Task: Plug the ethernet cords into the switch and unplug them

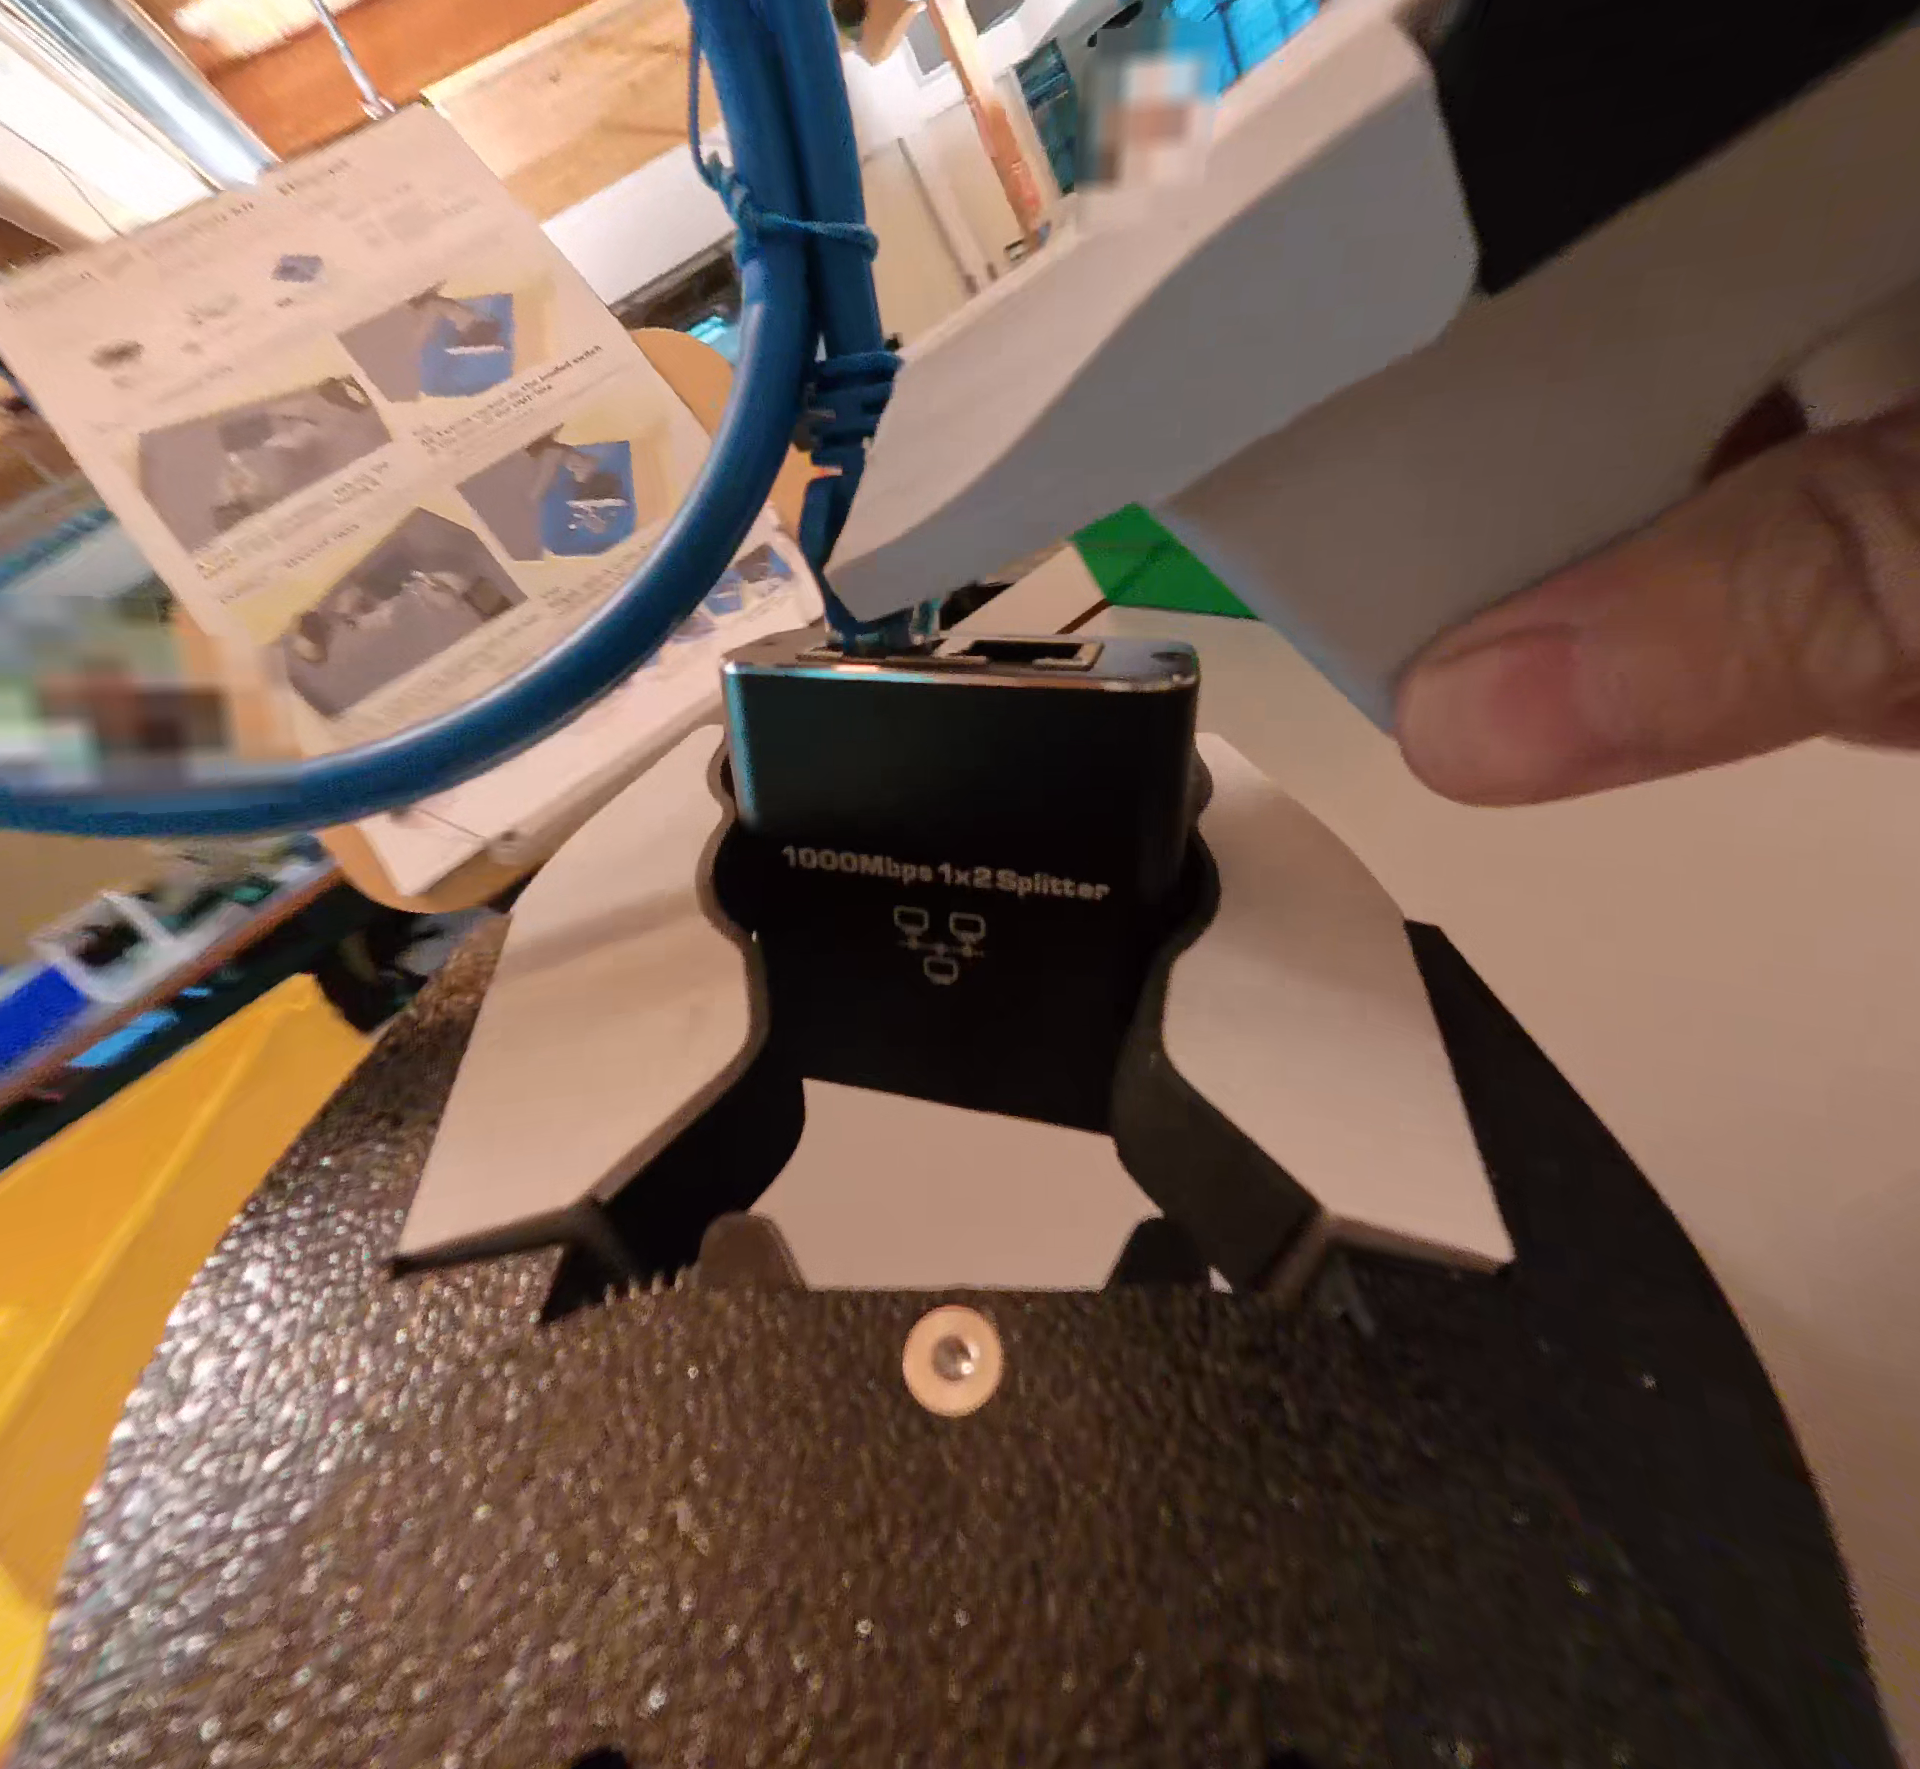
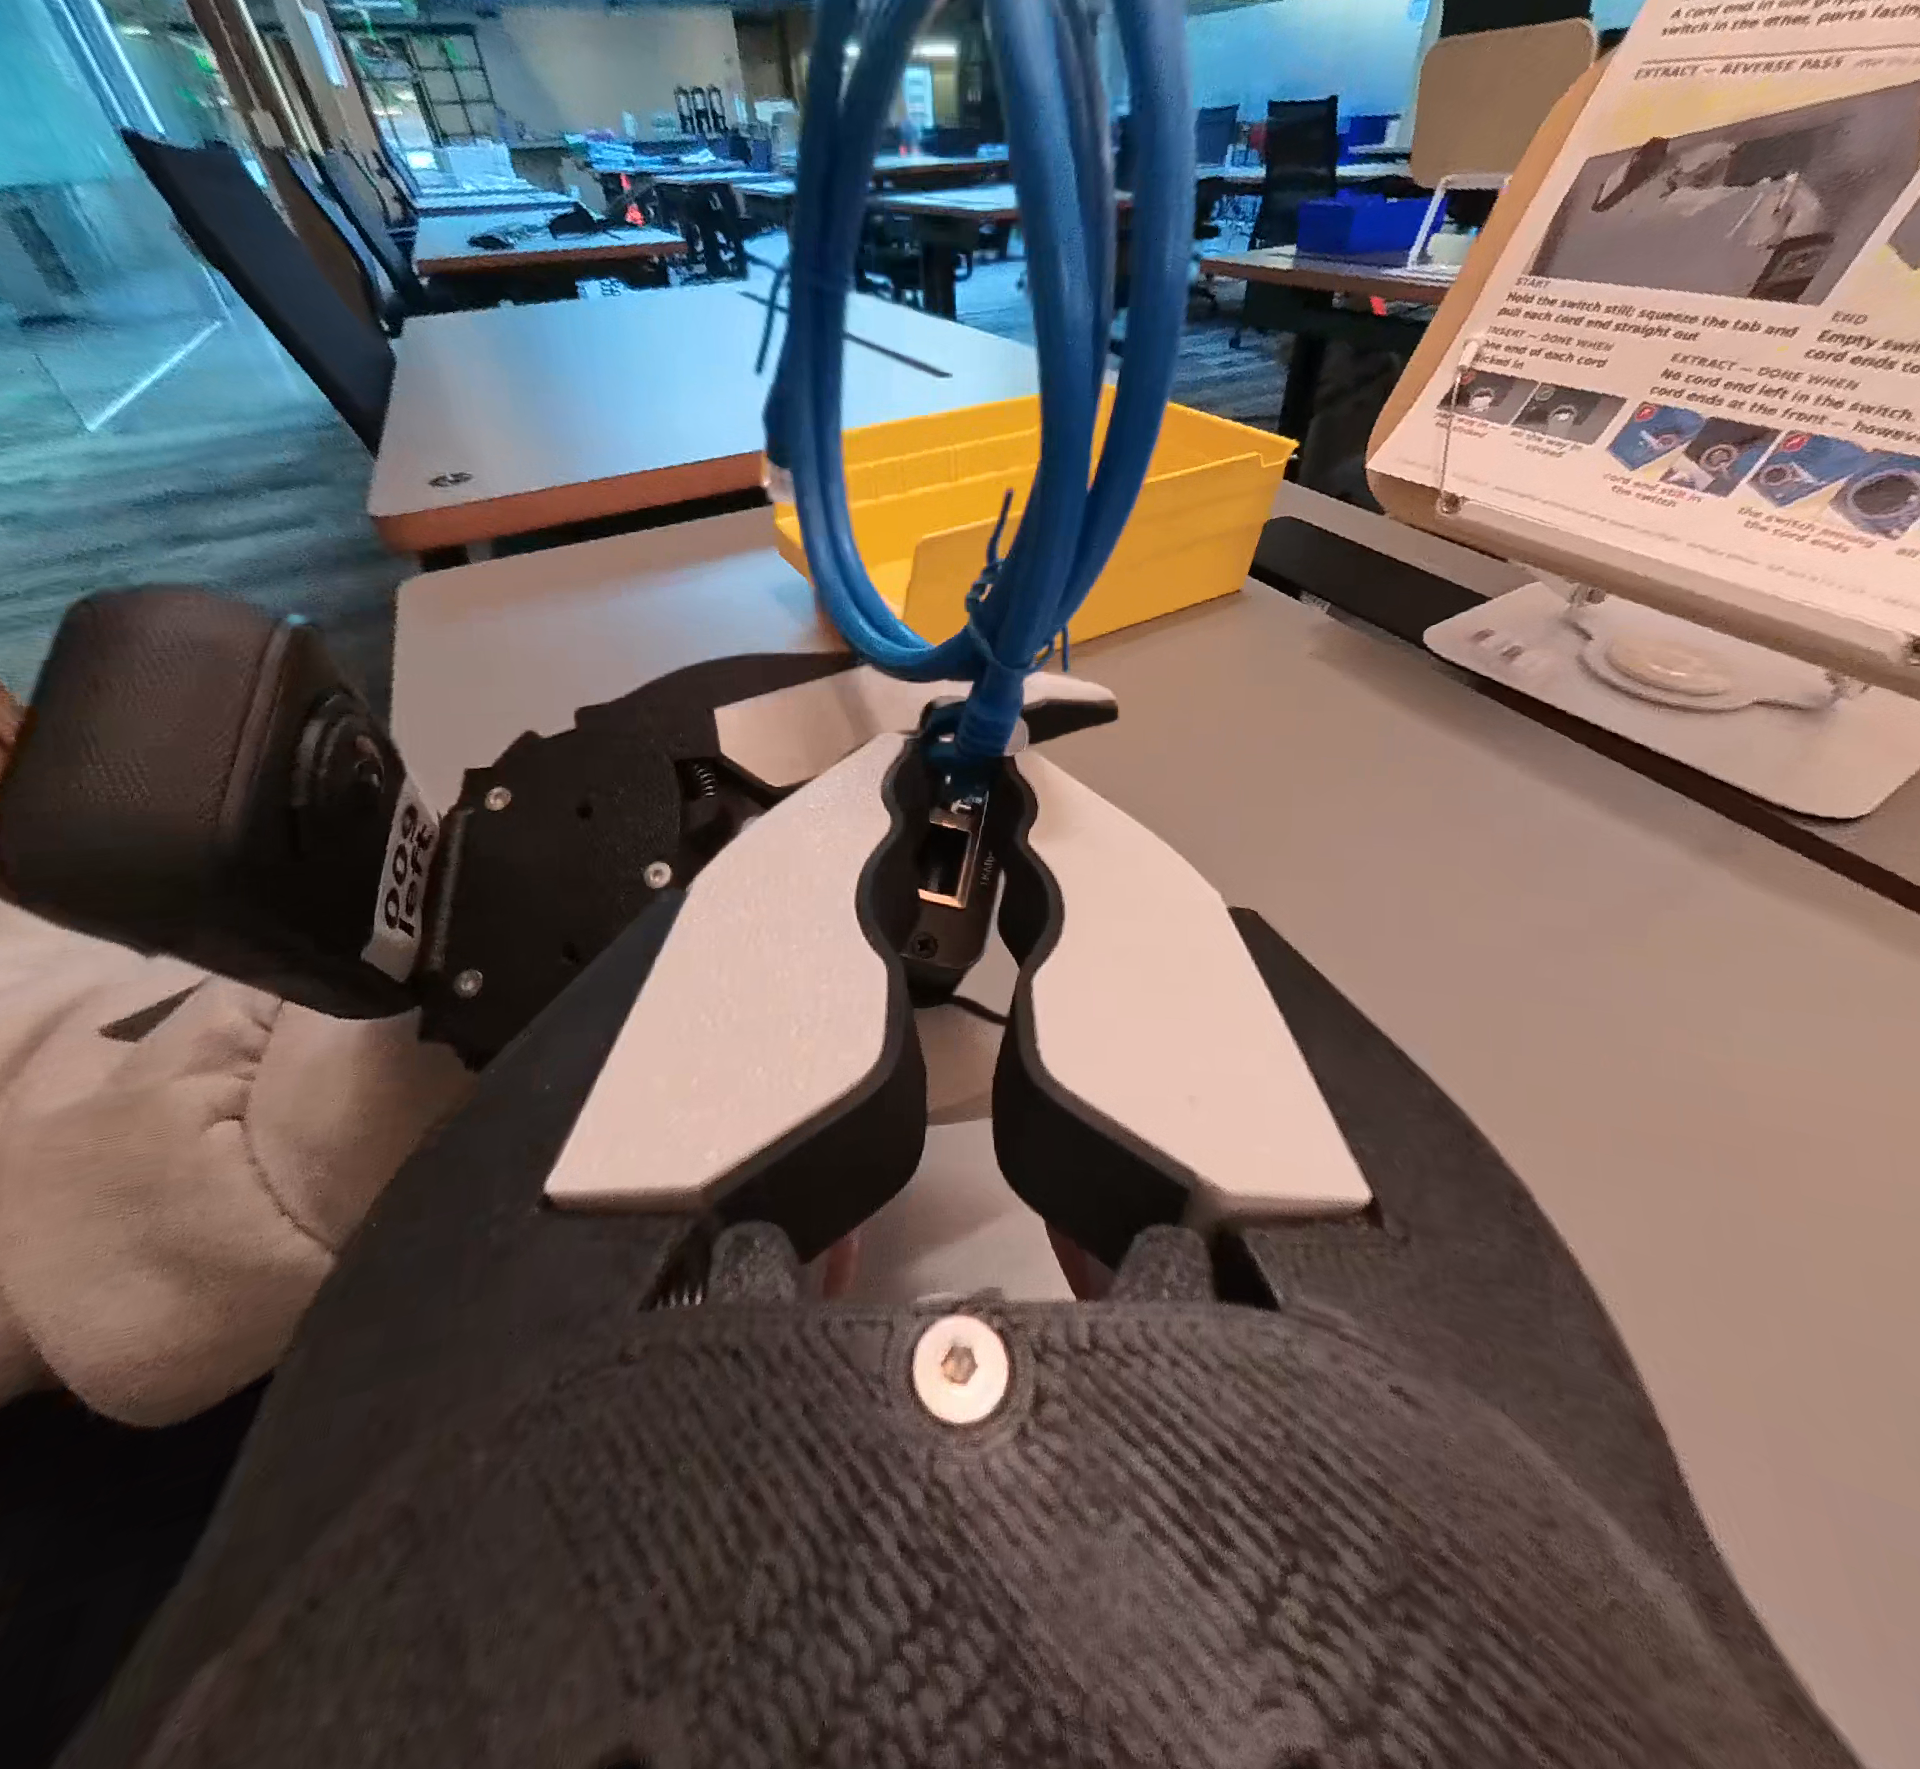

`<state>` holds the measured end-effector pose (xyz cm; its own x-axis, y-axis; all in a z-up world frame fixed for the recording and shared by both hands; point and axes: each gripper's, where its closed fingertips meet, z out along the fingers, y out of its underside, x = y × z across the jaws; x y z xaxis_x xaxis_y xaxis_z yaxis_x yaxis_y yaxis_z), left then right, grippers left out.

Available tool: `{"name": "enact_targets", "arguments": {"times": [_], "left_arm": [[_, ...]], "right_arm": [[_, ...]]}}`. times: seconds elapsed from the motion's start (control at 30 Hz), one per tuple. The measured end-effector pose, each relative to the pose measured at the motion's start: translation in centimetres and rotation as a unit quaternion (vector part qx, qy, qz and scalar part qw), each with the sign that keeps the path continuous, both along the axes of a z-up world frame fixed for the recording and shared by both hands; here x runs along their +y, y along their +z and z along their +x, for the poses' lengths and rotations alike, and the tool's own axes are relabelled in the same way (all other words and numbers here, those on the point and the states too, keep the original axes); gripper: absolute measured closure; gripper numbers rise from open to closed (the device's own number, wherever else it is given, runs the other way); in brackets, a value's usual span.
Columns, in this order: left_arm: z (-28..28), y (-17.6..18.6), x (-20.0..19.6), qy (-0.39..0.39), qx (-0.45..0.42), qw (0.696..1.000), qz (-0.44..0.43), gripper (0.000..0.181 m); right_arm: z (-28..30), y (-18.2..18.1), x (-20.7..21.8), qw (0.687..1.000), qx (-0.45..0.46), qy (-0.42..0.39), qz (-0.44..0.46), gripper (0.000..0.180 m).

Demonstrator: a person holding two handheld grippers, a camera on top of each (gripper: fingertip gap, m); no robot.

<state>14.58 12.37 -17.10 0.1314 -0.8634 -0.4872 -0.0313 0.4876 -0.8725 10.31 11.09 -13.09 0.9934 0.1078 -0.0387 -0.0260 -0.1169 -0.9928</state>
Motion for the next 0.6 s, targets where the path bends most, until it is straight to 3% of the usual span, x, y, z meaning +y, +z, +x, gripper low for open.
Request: {"name": "enact_targets", "arguments": {"times": [0.17,0.33,0.5,0.6], "left_arm": [[0.3,-1.0,-1.9,-0.078,0.015,0.986,-0.143,0.105],[-0.2,-0.5,0.0,0.006,0.008,1.000,-0.014,0.105],[0.1,-1.1,-0.5,-0.015,0.015,0.997,-0.078,0.102],[-0.2,-0.6,-0.1,0.005,0.009,0.998,-0.055,0.105]], "right_arm": [[0.4,-0.6,0.0,0.998,-0.050,-0.024,-0.023,0.167],[-0.3,-0.2,0.1,1.000,0.009,0.000,-0.004,0.167],[0.1,-0.6,0.3,1.000,0.029,-0.004,0.001,0.167],[-0.5,-0.1,0.4,0.999,0.044,0.006,0.005,0.167]]}}
